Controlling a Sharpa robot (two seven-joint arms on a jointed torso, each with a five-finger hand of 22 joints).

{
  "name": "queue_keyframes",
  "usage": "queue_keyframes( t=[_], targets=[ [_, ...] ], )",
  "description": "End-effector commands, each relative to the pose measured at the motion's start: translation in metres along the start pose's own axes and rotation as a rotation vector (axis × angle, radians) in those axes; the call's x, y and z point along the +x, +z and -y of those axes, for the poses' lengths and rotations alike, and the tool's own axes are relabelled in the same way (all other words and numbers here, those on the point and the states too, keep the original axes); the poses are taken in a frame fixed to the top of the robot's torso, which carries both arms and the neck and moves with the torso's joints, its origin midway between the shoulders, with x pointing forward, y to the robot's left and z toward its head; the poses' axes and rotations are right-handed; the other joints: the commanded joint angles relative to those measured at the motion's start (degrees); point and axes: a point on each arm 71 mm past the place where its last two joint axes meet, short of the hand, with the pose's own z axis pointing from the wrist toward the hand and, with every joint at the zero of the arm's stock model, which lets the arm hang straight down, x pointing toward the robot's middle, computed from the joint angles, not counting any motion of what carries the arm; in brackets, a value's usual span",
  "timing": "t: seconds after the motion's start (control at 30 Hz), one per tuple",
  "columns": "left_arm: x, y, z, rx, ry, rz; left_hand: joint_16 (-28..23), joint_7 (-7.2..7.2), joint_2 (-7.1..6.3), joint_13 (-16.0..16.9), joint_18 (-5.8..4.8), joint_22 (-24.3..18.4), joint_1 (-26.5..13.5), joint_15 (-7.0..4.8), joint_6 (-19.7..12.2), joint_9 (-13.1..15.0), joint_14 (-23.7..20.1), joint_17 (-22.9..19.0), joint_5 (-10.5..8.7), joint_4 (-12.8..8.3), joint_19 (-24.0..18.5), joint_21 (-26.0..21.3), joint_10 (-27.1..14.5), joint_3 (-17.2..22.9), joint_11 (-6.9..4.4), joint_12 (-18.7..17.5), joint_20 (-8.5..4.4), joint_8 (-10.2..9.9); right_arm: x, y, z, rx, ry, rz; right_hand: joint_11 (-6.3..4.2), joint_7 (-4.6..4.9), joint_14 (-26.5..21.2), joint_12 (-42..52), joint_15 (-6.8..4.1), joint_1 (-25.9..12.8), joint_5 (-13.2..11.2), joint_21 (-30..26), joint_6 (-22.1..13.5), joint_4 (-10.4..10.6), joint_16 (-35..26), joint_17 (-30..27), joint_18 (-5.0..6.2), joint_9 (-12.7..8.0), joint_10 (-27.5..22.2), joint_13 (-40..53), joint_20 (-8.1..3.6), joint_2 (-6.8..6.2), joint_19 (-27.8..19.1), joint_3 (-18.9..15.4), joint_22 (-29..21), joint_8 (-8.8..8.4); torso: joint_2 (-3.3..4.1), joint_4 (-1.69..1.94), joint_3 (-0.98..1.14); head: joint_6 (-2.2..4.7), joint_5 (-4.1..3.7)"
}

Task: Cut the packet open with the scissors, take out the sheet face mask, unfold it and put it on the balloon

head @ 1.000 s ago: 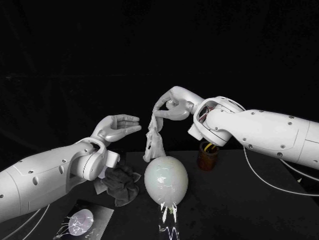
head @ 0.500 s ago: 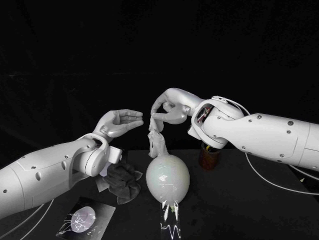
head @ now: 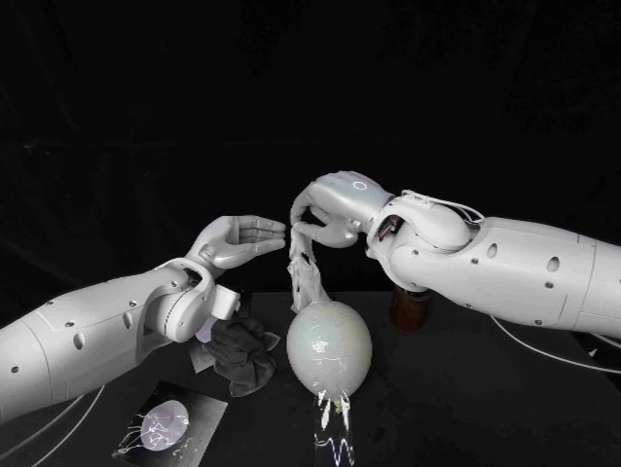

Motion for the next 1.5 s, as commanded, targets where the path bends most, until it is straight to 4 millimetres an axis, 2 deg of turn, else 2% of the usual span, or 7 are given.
queue_keyframes(
  t=[0.03, 0.77, 1.03, 1.13, 1.33, 1.4, 1.5],
  targets=[
    [0.0044, 0.0004, 0.0008, -0.008, 0.017, -0.070, -0.4, 0.80, -0.29, 0.0, -0.17, 0.0, -0.4, 0.03, 0.5, -0.1, 0.3, -0.1, -0.05, -0.1, 0.1, -0.3, 0.5, 0.3, 0.13, -0.4, 0.02, -0.3, -0.0031, 0.0006, -0.0032, -0.028, -0.093, 0.051, -0.34, -0.07, 5.9, 0.3, -0.36, 0.1, 0.3, 0.1, 0.3, -0.2, 0.2, 15.1, -0.40, 0.2, 4.9, 12.9, 0.11, -0.43, 0.3, 0.1, 0.1, 0.33, 0.05, -0.02, 0.02, 0.00, -0.01],
    [0.0023, 0.0027, -0.0047, -0.047, 0.055, -0.085, -1.0, 1.26, -0.59, 0.0, 0.08, 0.1, -1.9, -0.74, 3.9, 0.0, 2.9, -0.8, -0.05, -0.7, 1.5, -1.1, 4.4, 3.3, -0.83, -2.2, -0.01, -1.6, -0.0066, -0.0008, -0.0065, -0.036, -0.109, 0.114, -0.42, -0.16, 5.9, 0.5, -0.42, 0.1, 0.3, 0.4, 0.4, -0.1, 0.2, 15.1, -0.49, 0.3, 5.0, 13.0, 0.18, -0.61, 0.7, 0.2, 0.3, 0.46, 0.03, -0.10, 0.02, 0.10, 0.12],
    [-0.0024, 0.0038, -0.0064, -0.053, 0.056, -0.055, -1.3, 1.54, 0.40, -0.1, 0.44, 0.2, -2.1, -1.06, 4.9, -0.1, 4.4, -1.1, -0.04, -0.5, 2.5, -1.2, 5.6, 6.3, -1.10, -3.4, 0.00, -2.3, -0.0074, -0.0022, -0.0073, -0.040, -0.106, 0.118, -0.43, -0.18, 5.9, 0.5, -0.43, 0.0, 0.3, 0.5, 0.5, 0.0, 0.2, 15.1, -0.51, 0.3, 5.0, 13.0, 0.20, -0.66, 0.8, 0.2, 0.4, 0.49, 0.06, -0.09, 0.05, 0.18, 0.08],
    [-0.0032, 0.0036, -0.0066, -0.055, 0.055, -0.052, -1.3, 1.51, 0.46, -0.1, 0.49, 0.2, -2.0, -1.13, 5.1, -0.1, 4.7, -1.1, -0.04, -0.6, 2.7, -1.2, 5.8, 7.0, -1.16, -3.6, 0.00, -2.5, -0.0074, -0.0021, -0.0072, -0.040, -0.106, 0.120, -0.43, -0.18, 5.9, 0.5, -0.43, 0.0, 0.3, 0.5, 0.5, 0.0, 0.2, 15.1, -0.51, 0.3, 5.0, 13.0, 0.20, -0.66, 0.8, 0.2, 0.4, 0.49, 0.06, -0.05, 0.05, 0.16, 0.03],
    [0.0002, 0.0035, -0.0058, -0.055, 0.058, -0.068, -1.5, 1.30, -0.72, -0.1, 0.58, 0.2, -2.4, -1.22, 5.4, -0.1, 5.4, -1.3, -0.07, -1.0, 3.0, -1.4, 6.5, 8.1, -1.20, -4.2, 0.01, -2.8, -0.0073, -0.0015, -0.0058, -0.037, -0.107, 0.123, -0.44, -0.19, 5.9, 0.6, -0.44, 0.0, 0.3, 0.5, 0.5, 0.0, 0.2, 15.1, -0.51, 0.3, 5.0, 13.1, 0.21, -0.68, 0.7, 0.2, 0.4, 0.51, 0.03, -0.03, -0.01, 0.05, 0.06],
    [0.0006, 0.0035, -0.0058, -0.055, 0.060, -0.073, -1.7, 1.18, 0.00, -0.1, 0.71, 0.1, -1.6, -1.24, 5.6, -0.1, 5.5, -1.4, -0.04, -1.5, 2.6, -1.7, 6.7, 9.7, -1.28, -4.5, -0.06, -3.0, -0.0072, -0.0011, -0.0053, -0.036, -0.108, 0.123, -0.44, -0.19, 5.9, 0.6, -0.44, 0.0, 0.3, 0.5, 0.5, 0.0, 0.2, 15.1, -0.51, 0.3, 5.0, 13.1, 0.21, -0.68, 0.7, 0.2, 0.4, 0.51, 0.02, -0.04, -0.03, 0.06, 0.06],
    [-0.0013, 0.0032, -0.0063, -0.057, 0.064, -0.068, -2.0, 1.37, -0.03, -0.1, 0.75, 0.1, -1.5, -1.17, 5.7, -0.1, 5.7, -1.6, -0.04, -1.9, 2.6, -1.8, 6.8, 11.3, -1.18, -5.0, -0.01, -3.3, -0.0069, -0.0006, -0.0045, -0.034, -0.109, 0.123, -0.44, -0.19, 5.9, 0.6, -0.44, 0.0, 0.3, 0.5, 0.5, 0.0, 0.2, 15.1, -0.51, 0.3, 5.0, 13.1, 0.21, -0.68, 0.7, 0.2, 0.4, 0.51, 0.03, -0.05, 0.01, 0.27, 0.02]
  ],
)
